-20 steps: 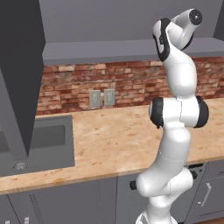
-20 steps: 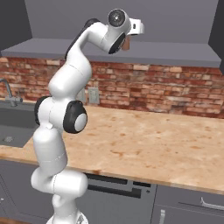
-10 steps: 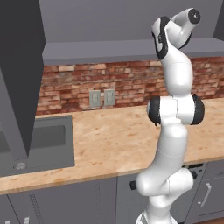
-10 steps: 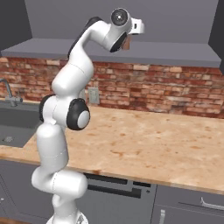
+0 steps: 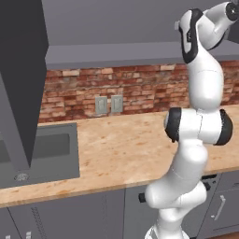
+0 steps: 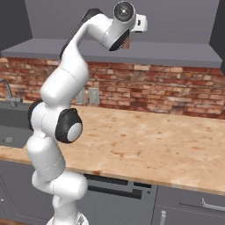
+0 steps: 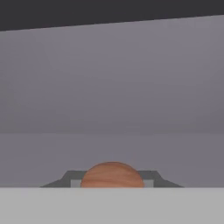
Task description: Retrieve the shaker from the cabinet and place it next the steak on a plate on the dining table.
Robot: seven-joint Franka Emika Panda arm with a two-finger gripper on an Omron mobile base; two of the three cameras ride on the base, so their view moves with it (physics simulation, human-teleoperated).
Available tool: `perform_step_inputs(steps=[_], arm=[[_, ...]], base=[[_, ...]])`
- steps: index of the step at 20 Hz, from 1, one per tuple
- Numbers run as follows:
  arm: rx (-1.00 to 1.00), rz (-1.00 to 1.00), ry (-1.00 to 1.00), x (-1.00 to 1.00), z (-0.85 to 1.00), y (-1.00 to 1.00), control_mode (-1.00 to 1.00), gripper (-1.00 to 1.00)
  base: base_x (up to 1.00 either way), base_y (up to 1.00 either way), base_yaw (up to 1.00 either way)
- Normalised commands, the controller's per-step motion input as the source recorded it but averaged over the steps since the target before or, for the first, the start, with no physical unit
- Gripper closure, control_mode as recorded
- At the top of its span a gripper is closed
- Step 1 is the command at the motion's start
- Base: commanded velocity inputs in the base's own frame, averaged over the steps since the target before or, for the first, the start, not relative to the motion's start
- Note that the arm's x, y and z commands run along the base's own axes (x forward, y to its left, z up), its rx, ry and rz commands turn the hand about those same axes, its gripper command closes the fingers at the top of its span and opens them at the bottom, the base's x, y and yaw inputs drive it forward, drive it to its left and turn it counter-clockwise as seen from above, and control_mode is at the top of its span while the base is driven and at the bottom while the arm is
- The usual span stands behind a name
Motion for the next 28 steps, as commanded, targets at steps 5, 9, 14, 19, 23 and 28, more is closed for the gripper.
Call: perform_step_inputs(steps=[5,9,14,19,23,28], arm=[[0.02,0.00,-0.09,-1.00,0.15,0.00,-1.00,1.00],[0.00,0.00,-0.10,-1.00,0.24,0.00,-1.00,1.00],[0.01,0.00,-0.04,-1.00,0.11,0.00,-1.00,1.00],[0.00,0.00,-0.08,-1.00,-0.01,0.21,-1.00,1.00],[0.00,0.00,-0.10,-1.00,-0.03,0.39,-1.00,1.00],[0.00,0.00,0.00,-1.00,-0.19,0.63,-1.00,1.00]], base=[[0.00,0.00,0.00],[0.00,0.00,0.00],[0.00,0.00,0.00],[0.00,0.00,0.00],[0.00,0.00,0.00],[0.00,0.00,0.00]])
